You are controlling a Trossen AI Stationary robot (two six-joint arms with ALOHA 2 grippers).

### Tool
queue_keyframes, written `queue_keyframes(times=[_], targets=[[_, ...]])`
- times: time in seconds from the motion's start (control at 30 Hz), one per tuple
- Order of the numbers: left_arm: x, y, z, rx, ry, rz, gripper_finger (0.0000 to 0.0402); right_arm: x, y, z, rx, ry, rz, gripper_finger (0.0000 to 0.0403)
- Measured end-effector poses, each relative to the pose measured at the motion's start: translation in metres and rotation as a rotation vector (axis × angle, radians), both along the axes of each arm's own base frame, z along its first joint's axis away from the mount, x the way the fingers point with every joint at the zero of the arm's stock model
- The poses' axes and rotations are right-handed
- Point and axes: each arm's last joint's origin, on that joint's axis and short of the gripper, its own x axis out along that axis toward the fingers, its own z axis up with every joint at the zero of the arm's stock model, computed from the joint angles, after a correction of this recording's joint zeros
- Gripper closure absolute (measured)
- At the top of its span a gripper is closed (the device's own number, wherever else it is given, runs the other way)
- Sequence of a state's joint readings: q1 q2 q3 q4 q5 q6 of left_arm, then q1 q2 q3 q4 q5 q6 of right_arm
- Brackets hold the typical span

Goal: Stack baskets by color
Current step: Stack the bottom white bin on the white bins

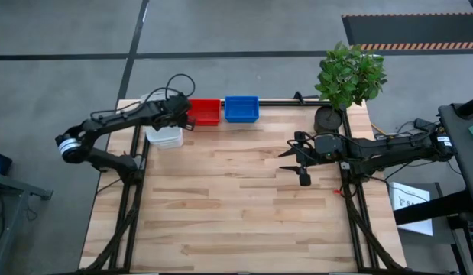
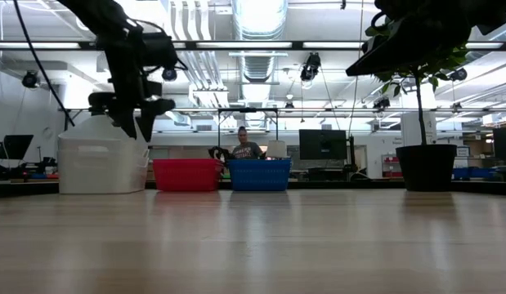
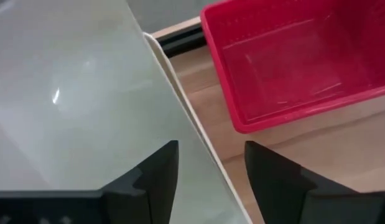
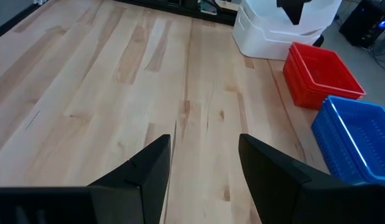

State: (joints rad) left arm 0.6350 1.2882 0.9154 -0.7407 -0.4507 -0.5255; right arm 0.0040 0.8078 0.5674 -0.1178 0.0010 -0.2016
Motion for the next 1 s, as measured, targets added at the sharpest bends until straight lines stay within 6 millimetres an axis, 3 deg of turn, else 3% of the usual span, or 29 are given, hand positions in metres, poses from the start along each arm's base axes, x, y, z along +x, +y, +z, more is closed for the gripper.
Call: queue_keyframes(times=[0.27, 0.77, 1.0], targets=[[0.005, 0.005, -0.012, -0.003, 0.053, 0.030, 0.0242, 0.000, 0.000, 0.000, -0.002, 0.005, 0.001, 0.0220], [0.005, 0.005, -0.013, 0.009, 0.062, 0.040, 0.0386, -0.001, 0.000, -0.002, 0.004, 0.023, -0.002, 0.0220], [0.005, 0.005, -0.006, 0.019, 0.057, 0.036, 0.0399, -0.001, 0.000, -0.002, 0.007, 0.029, -0.003, 0.0220]])
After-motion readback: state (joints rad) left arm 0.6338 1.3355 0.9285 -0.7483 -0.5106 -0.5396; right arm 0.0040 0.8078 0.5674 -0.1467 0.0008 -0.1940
